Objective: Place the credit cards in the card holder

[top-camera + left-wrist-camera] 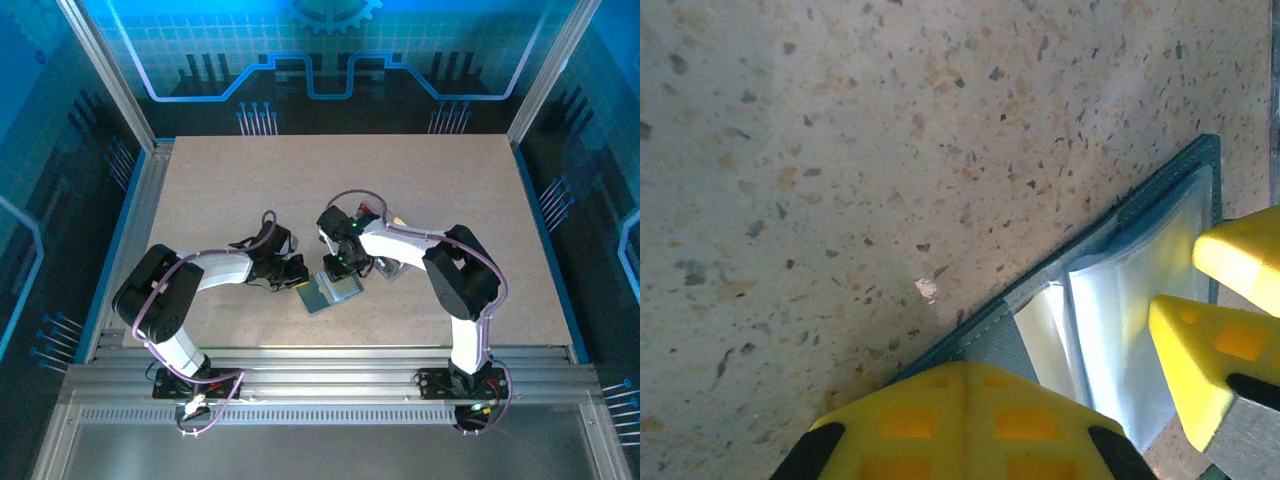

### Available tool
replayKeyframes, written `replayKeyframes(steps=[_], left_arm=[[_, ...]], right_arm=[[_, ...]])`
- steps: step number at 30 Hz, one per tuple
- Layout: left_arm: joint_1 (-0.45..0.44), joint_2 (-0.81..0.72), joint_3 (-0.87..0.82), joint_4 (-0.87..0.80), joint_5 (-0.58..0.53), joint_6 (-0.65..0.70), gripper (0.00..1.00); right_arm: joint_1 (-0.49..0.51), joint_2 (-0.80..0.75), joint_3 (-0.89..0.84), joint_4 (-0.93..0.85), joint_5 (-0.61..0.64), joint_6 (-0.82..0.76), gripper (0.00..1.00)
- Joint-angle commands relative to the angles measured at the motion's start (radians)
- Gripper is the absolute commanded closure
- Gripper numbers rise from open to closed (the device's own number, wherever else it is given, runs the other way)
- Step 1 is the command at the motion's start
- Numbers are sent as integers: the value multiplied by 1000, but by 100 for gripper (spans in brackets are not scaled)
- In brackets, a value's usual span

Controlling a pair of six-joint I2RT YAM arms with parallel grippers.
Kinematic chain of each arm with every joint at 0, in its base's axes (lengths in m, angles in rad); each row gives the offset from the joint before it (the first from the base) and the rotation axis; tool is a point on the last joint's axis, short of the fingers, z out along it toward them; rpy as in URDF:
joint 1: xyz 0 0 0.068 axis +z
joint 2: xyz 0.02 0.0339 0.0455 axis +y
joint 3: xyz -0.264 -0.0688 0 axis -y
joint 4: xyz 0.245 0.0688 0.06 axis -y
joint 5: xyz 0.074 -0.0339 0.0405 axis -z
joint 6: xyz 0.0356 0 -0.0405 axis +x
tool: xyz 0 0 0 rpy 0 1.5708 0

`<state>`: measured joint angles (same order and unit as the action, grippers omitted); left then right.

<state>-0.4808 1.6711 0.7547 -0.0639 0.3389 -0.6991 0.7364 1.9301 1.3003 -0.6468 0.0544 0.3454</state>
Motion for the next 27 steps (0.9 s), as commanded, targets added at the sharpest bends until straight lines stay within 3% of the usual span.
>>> replayKeyframes(steps=[1,12,24,27], left_arm=[[-5,41,-23,-15,-3,27,100],[-5,42,-28,-15,-10,29,100],[-8,56,-39,0,-15,35,100],[-15,65,-37,6,-14,33,100]], right_arm=[[16,35,19,-37,54,-13,61],[39,38,-46,15,-9,13,71],[44,-61,-55,-1,-12,6,100],[50,-83,-33,-14,-28,2,100]])
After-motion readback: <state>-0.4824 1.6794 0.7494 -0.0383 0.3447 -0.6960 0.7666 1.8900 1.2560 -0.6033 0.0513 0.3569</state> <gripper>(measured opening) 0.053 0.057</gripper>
